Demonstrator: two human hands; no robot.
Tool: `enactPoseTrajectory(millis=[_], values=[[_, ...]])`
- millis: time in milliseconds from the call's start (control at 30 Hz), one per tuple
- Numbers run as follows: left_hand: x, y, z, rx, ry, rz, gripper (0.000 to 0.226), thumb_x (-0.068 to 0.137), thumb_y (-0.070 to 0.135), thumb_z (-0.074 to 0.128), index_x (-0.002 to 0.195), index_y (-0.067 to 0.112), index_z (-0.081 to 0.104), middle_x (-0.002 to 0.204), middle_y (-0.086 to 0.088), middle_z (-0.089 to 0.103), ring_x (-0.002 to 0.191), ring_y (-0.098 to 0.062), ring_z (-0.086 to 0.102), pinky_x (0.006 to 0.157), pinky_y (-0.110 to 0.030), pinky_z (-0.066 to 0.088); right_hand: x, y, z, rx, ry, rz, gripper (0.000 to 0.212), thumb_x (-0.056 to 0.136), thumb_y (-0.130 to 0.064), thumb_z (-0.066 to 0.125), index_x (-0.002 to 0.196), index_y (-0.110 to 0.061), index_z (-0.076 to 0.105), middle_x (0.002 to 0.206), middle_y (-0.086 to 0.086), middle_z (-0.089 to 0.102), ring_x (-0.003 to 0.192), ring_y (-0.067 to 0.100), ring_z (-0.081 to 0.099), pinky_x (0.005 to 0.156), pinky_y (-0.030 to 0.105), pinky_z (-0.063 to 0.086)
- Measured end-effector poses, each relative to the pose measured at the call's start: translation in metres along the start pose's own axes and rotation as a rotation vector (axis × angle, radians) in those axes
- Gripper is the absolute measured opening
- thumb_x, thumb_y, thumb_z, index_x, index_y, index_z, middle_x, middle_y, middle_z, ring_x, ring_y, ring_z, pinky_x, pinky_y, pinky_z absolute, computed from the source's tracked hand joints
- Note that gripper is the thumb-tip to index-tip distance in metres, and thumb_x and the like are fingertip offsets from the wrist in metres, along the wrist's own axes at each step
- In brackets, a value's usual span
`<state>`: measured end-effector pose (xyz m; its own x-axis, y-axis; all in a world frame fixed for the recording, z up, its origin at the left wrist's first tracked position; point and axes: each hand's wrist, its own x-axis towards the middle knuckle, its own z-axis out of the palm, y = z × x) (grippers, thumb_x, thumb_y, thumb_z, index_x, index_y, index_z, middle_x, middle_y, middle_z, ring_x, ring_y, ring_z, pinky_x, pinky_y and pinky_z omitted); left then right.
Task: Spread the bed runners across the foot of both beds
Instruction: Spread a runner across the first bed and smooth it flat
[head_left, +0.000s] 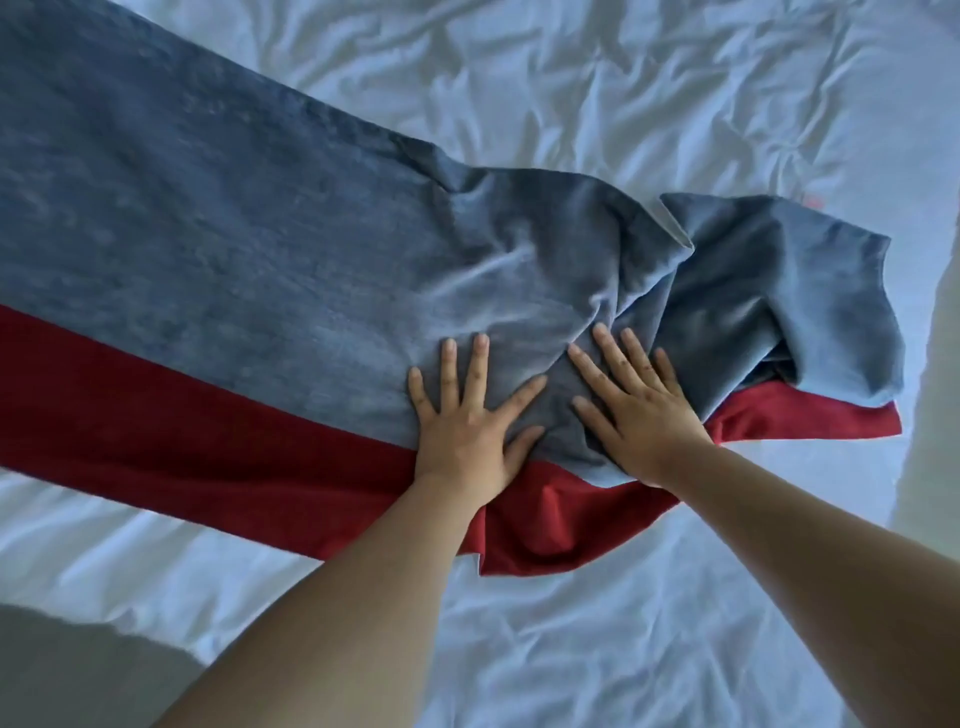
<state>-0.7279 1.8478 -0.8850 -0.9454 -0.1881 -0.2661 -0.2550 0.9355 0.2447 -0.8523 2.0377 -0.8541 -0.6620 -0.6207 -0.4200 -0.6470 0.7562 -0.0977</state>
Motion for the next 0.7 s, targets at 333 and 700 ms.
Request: enactPoseTrajectory(millis=[333, 700], values=[[-0.022, 0.022, 0.004, 0.096, 0.168, -0.048, 0.052, 0.101, 0.05, 0.038, 0.151, 0.039, 0.044, 0.164, -0.018, 0.025, 0.15, -0.044, 0.023, 0.116, -0.066, 0.018, -0.075, 0.026, 0.019, 0.171, 0.151, -0.154, 0.055, 0.101, -0.051, 0.039, 0.154, -0.037, 0.035, 0.165, 0.007, 0.024, 0.153, 0.028, 0.019, 0.124, 0.046, 0.015], [-0.098, 0.123, 0.014, -0.023, 0.231, 0.38, 0.049, 0.083, 0.038, 0.076, 0.126, 0.018, 0.067, 0.11, -0.005, 0.064, 0.096, -0.031, 0.064, 0.083, -0.045, 0.046, -0.109, 0.088, 0.025, 0.105, 0.36, -0.32, 0.051, 0.082, -0.018, 0.061, 0.132, -0.02, 0.06, 0.131, 0.008, 0.055, 0.124, 0.033, 0.048, 0.101, 0.042, 0.038]])
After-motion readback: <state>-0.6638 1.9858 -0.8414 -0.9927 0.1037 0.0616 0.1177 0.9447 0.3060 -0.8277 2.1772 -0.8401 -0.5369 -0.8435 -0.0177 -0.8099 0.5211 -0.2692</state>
